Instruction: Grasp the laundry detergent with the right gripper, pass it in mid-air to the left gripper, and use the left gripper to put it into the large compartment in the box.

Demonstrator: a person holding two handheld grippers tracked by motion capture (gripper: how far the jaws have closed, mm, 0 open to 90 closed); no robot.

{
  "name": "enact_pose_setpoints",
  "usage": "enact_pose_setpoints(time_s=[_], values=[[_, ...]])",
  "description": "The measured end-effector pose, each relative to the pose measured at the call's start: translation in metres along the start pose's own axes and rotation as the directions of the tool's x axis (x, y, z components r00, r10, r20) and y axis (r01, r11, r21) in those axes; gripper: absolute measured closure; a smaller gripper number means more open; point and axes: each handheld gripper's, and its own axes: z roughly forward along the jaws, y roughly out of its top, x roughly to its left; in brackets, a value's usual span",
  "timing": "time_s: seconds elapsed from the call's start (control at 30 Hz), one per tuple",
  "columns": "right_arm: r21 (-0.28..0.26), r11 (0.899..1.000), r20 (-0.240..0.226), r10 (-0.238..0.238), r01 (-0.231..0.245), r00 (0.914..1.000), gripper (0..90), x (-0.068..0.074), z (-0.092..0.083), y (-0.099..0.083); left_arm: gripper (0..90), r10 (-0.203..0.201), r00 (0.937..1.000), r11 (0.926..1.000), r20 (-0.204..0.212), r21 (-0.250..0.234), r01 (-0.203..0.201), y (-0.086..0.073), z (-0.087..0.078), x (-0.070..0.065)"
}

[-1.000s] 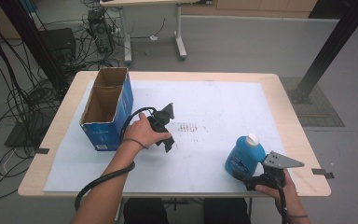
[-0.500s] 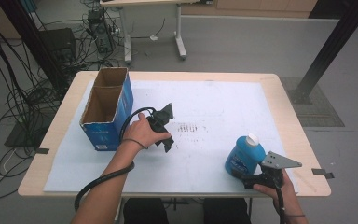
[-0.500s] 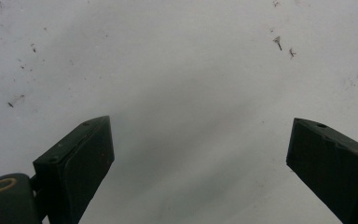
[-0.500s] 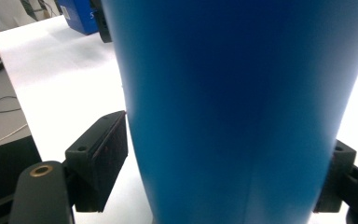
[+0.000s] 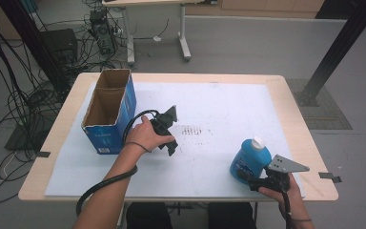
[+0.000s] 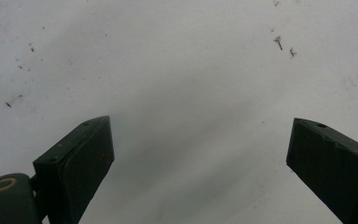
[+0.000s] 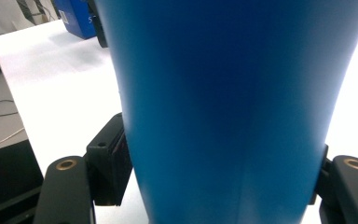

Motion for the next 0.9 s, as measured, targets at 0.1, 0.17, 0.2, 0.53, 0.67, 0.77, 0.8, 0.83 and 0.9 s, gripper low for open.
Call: enact_pose_setpoints(time_s=[0.1, 0.17, 0.2, 0.53, 0.67, 0.77, 0.8, 0.83, 0.9], values=[[-0.008, 1.0, 0.003, -0.003, 0.003, 1.0, 34.1, 0.0003, -0.0005, -0.0011, 7.8, 0.0, 1.0, 1.0, 0.0, 0.001, 0.0, 0.0001, 0.0002, -0.0001], [-0.012, 1.0, 0.004, -0.004, 0.004, 1.0, 35.1, 0.0003, -0.0005, -0.0018, 7.8, -0.001, 1.0, 1.0, 0.002, 0.0, 0.001, 0.0, 0.0005, 0.0], [-0.013, 1.0, 0.004, -0.002, 0.002, 1.0, 35.2, 0.0003, -0.0006, -0.002, 7.8, -0.001, 1.0, 1.0, 0.0, 0.002, 0.001, 0.0002, 0.0006, -0.0002], [-0.022, 1.0, 0.013, -0.007, 0.007, 0.9999, 39.0, 0.0009, -0.0011, -0.0047, 7.8, -0.002, 1.0, 1.0, 0.001, -0.001, 0.002, 0.0006, -0.0019, 0.0007], [-0.023, 1.0, 0.015, -0.011, 0.011, 0.9998, 39.4, 0.0012, -0.001, -0.0049, 7.8, -0.005, 1.0, 1.0, 0.003, -0.006, 0.005, 0.0001, -0.0026, 0.0007], [-0.026, 1.0, 0.016, -0.014, 0.014, 0.9998, 39.7, 0.0015, -0.001, -0.0055, 7.8, -0.005, 1.0, 1.0, 0.002, -0.008, 0.006, -0.0002, -0.0028, 0.0005], [-0.028, 0.999, 0.018, -0.015, 0.015, 0.9997, 39.7, 0.0019, -0.001, -0.0062, 7.8, -0.005, 1.0, 1.0, 0.002, -0.007, 0.005, -0.0001, -0.0029, 0.0005], [-0.03, 0.999, 0.019, -0.017, 0.018, 0.9997, 40.0, 0.0023, -0.001, -0.0068, 7.8, -0.005, 1.0, 1.0, 0.002, -0.008, 0.005, -0.0001, -0.0029, 0.0009], [-0.033, 0.999, 0.022, -0.022, 0.023, 0.9995, 40.2, 0.0026, -0.0009, -0.0074, 7.8, -0.005, 1.0, 1.0, 0.004, -0.005, 0.005, 0.0004, -0.0029, 0.0014]])
